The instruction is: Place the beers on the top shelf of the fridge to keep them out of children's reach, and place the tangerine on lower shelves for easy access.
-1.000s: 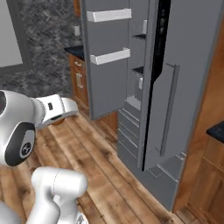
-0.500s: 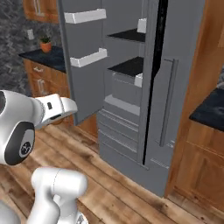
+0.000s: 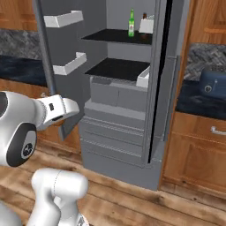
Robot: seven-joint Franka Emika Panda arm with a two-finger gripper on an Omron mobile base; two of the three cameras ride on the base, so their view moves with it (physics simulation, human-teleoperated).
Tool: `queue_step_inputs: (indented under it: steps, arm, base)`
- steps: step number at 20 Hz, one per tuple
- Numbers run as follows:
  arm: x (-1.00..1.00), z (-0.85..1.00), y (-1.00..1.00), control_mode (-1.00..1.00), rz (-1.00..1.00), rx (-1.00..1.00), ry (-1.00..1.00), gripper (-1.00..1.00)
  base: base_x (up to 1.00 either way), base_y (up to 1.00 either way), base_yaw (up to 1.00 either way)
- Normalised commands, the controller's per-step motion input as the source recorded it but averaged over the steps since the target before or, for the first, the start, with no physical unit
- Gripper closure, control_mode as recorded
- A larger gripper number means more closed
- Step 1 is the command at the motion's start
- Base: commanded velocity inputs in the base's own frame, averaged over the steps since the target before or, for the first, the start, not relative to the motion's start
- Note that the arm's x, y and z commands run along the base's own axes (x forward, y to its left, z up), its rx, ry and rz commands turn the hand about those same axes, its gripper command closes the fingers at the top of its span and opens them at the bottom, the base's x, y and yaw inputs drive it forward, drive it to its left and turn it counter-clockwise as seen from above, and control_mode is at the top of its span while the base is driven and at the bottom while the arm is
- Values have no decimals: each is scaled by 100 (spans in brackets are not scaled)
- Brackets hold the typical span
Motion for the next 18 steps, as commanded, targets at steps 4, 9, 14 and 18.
queue_step_inputs:
  steps: [4, 9, 14, 18]
  arm:
    - [0, 0, 0, 100, 0, 0, 0, 100]
    - [0, 0, 0, 100, 0, 0, 0, 100]
    - [0, 0, 0, 100, 0, 0, 0, 100]
    - [0, 0, 0, 100, 0, 0, 0, 100]
  base:
    - [31, 74, -37]
    - [53, 17, -24]
    - [64, -1, -15]
    - [64, -4, -11]
